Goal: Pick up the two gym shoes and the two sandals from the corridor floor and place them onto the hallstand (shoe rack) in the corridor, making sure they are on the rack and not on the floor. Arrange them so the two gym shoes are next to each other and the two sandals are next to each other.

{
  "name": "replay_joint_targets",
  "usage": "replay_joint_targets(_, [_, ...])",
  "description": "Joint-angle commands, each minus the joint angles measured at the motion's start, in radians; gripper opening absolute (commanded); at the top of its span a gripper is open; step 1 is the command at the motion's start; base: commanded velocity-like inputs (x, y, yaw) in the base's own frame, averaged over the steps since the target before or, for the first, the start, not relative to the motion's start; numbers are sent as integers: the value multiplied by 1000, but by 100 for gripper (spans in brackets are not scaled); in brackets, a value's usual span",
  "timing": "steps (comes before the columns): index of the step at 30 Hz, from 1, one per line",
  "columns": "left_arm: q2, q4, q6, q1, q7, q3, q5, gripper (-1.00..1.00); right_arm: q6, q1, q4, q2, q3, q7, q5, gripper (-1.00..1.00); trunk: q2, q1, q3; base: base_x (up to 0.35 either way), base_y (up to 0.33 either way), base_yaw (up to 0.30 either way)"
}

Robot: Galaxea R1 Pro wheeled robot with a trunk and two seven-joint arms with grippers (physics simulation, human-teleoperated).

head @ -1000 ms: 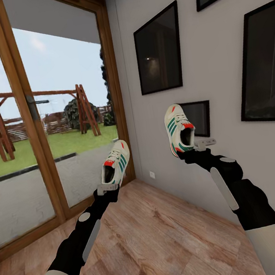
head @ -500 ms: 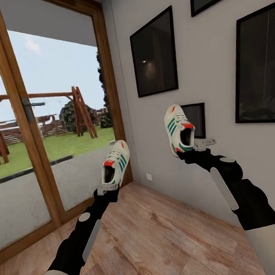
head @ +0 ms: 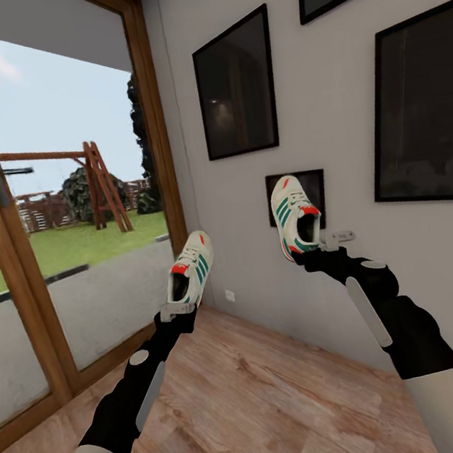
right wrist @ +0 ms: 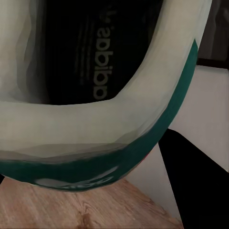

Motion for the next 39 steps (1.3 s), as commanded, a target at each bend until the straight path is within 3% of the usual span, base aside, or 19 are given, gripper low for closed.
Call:
replay_joint_targets(1, [1,-2,5,0,-1,-2,10,-100,5,-1,0,0,1,-1,-3,-100,-1,0,-3,57,276,-97])
replay_joint_targets(9, [1,-1,5,0,-1,-2,11,-100,5,-1,9,0,1,-1,-4,-100,-1,0,-16,9,201,-78])
replay_joint_targets(13, [1,0,5,1,-1,-2,11,-100,-20,-1,99,0,1,1,-4,-100,-1,0,-22,0,30,-74])
replay_joint_targets(14, [2,1,4,1,-1,-1,11,-100,-106,-1,192,0,1,0,-4,-100,-1,0,-24,0,5,-73])
replay_joint_targets(17, [2,1,4,1,-1,-1,11,-100,-245,-1,287,0,1,-2,-4,-100,-1,0,-29,0,3,-73])
replay_joint_targets(20, [2,1,4,2,-1,0,11,-100,-469,-1,436,1,2,-2,1,-100,-1,0,-34,0,1,-73])
replay_joint_targets(25, [3,2,4,3,-1,-1,11,-100,-556,-1,566,1,3,-2,7,-100,-1,0,-42,0,0,-73])
replay_joint_targets(29, [3,3,4,3,-1,-1,11,-100,-595,-1,598,1,4,-2,8,-100,-1,0,-48,0,0,-65])
replay_joint_targets(39, [3,3,4,3,-1,-1,11,-100,-605,4,607,1,7,-3,8,-100,-1,0,-52,0,118,-8])
